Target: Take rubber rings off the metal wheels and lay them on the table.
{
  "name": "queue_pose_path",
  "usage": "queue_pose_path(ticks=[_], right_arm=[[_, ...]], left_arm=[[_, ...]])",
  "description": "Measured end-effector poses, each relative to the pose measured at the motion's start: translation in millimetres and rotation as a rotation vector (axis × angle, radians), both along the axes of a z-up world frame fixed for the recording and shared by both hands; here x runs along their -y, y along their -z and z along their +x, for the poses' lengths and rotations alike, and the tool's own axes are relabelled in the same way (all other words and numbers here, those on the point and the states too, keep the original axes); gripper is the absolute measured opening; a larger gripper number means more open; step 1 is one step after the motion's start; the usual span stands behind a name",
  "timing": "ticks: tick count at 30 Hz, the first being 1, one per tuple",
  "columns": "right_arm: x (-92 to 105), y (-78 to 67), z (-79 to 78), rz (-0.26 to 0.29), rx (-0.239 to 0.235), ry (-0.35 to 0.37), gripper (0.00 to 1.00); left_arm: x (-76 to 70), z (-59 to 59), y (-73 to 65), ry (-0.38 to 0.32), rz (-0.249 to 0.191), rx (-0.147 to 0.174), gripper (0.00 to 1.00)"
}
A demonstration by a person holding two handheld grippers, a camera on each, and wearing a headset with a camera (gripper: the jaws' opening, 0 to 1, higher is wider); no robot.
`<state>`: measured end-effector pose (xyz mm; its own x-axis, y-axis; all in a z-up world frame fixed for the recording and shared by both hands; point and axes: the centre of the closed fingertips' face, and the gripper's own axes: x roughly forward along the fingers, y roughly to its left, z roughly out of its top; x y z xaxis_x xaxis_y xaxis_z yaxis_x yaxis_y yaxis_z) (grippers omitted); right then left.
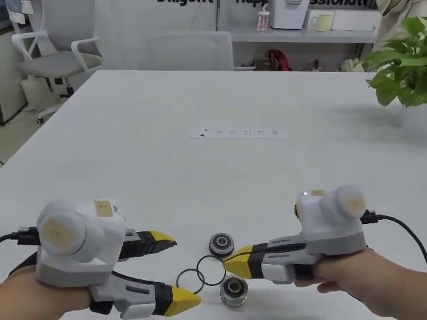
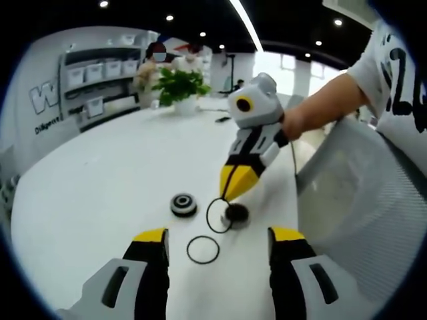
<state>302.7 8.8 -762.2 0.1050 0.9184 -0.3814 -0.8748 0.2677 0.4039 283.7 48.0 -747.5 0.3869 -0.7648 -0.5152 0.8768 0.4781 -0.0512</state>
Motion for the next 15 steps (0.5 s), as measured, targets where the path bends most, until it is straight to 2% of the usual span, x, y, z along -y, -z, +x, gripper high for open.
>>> queue_pose_path(ticks=[7,15], right_arm=[[-6.6,8.5,3.8,-0.024,-0.012,0.003,0.00],[-10.1,18.4,8.6,-0.074,0.000,0.013,0.00]], left_arm=[[-4.3,-0.2,-0.4,-0.018,-0.001,0.002,0.61],[-9.5,1.3,0.4,-0.029,0.004,0.003,0.61]])
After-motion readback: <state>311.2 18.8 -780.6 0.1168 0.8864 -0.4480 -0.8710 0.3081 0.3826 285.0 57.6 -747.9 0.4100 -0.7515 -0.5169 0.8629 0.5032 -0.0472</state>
